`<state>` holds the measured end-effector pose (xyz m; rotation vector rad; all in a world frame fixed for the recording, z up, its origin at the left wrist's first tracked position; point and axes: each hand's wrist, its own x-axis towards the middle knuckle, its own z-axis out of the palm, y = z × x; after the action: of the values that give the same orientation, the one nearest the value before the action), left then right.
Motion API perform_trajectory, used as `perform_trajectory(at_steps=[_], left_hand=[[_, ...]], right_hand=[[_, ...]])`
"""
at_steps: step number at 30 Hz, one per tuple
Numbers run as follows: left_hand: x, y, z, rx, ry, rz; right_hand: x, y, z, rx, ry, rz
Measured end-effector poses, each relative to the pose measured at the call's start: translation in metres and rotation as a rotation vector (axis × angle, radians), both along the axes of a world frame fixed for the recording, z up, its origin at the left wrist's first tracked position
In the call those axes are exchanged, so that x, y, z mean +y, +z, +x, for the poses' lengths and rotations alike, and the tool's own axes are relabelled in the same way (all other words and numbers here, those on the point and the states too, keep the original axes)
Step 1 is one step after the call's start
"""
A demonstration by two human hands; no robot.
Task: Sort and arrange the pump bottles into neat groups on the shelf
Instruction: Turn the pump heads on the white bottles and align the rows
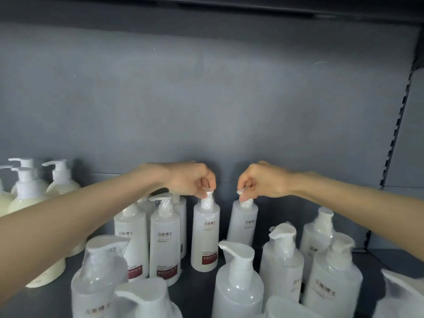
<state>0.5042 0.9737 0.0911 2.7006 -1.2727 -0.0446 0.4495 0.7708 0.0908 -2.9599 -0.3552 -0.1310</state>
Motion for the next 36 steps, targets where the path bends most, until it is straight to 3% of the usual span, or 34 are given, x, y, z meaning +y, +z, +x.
perform_trajectory(at_steps=[9, 13, 23, 36], left_hand=[[0.002, 0.0, 0.002, 0.149, 0.016, -0.009], [-0.003, -0.001, 0.007, 0.017, -0.009, -0.003], [-0.015, -0.006, 0.021, -0.082, -0.039, -0.044], [-0.016, -0.005, 0.03, -0.06, -0.058, -0.039]], right_hand=[[0.013, 0.005, 0.007, 0.036, 0.001, -0.013], [0.013, 0.007, 0.008, 0.061, -0.001, -0.045], [0.007, 0.004, 0.013, 0.005, -0.023, -0.058], [0.006, -0.001, 0.017, -0.024, 0.0, 0.002]])
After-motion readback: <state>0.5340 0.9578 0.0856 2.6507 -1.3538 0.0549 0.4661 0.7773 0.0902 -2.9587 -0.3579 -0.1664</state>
